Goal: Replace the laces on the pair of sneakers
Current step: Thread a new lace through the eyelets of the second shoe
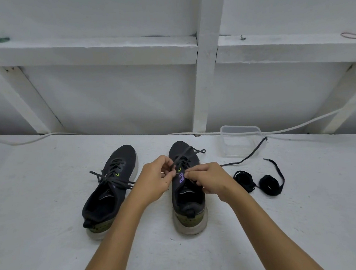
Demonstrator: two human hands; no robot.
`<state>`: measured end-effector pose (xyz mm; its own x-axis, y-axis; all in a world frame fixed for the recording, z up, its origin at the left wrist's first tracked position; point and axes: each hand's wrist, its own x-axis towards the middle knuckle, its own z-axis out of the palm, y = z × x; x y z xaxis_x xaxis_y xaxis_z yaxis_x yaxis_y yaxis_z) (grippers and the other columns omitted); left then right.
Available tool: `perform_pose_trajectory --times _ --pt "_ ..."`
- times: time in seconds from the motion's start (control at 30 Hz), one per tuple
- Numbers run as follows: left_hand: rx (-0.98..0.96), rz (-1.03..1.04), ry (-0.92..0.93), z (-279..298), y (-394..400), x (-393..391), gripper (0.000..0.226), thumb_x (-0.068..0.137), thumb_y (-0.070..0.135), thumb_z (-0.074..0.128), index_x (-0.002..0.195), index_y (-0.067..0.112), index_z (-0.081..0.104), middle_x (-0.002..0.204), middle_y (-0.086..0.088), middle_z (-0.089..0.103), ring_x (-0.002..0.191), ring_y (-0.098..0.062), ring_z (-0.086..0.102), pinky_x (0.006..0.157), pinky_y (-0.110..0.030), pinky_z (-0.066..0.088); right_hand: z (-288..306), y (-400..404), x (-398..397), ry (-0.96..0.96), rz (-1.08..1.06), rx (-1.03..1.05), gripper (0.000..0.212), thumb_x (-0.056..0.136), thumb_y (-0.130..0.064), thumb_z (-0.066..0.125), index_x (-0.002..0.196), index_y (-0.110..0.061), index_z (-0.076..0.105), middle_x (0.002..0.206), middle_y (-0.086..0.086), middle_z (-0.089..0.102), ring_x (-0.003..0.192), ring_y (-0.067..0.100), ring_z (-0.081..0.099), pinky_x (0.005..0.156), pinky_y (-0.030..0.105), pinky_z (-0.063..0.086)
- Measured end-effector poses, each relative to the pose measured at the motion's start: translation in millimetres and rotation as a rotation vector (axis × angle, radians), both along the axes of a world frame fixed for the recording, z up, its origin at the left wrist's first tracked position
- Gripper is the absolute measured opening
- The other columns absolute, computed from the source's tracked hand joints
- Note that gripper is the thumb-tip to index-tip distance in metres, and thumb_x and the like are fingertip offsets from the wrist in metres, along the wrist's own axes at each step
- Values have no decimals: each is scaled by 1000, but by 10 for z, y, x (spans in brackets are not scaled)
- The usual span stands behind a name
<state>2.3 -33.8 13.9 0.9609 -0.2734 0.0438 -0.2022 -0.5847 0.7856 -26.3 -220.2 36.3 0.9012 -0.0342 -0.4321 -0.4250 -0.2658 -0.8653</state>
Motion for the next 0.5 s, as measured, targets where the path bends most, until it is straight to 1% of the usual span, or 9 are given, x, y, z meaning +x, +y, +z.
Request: perform_pose_trajectory --times 0.1,0.2,0.27,0.33,0.37,0.43,0.5 --pt "26 -38 -5 -12 -6 15 12 93 11 67 97 20 61 88 5 67 80 -9 61 77 -21 53 22 -3 -7 12 -3 23 10 91 -22 71 94 -26 80 73 -12 66 65 2 56 48 11 42" --pt "84 -66 -15 -12 -23 36 18 92 12 66 94 27 57 88 7 67 79 -9 61 75 -22 52 14 8 -11 11 -11 29 10 91 -23 72 97 -26 80 76 -12 67 65 1 57 49 11 43" --pt "139 -83 -30 4 -46 49 20 92 12 65 94 28 54 86 7 66 77 -7 60 71 -19 49 11 7 -13 13 -16 37 9 92 -22 72 95 -26 79 76 -11 68 65 1 57 49 11 43" --pt "204 -105 -41 30 -68 67 19 93 12 64 95 27 52 85 8 64 75 -4 58 66 -11 41 11 4 -20 8 -13 34 9 92 -22 71 96 -25 79 76 -11 67 65 1 57 47 10 42" --pt "223 -113 -42 45 -78 75 19 93 12 63 95 27 52 85 7 64 75 -3 57 65 -9 40 6 1 -21 7 -9 31 10 92 -22 71 96 -26 79 77 -11 67 66 1 57 48 10 42" --pt "216 -112 -32 69 -81 92 18 93 12 65 96 26 53 87 5 66 76 -3 57 64 -7 40 -1 -10 -15 11 -5 28 11 93 -23 69 95 -28 78 77 -12 67 68 0 57 50 11 42" --pt "158 -72 -7 70 -68 95 17 92 13 69 96 24 57 90 5 68 80 -2 59 66 -4 41 10 -18 -7 19 3 20 16 95 -21 65 96 -30 78 76 -13 65 70 1 56 53 13 42"
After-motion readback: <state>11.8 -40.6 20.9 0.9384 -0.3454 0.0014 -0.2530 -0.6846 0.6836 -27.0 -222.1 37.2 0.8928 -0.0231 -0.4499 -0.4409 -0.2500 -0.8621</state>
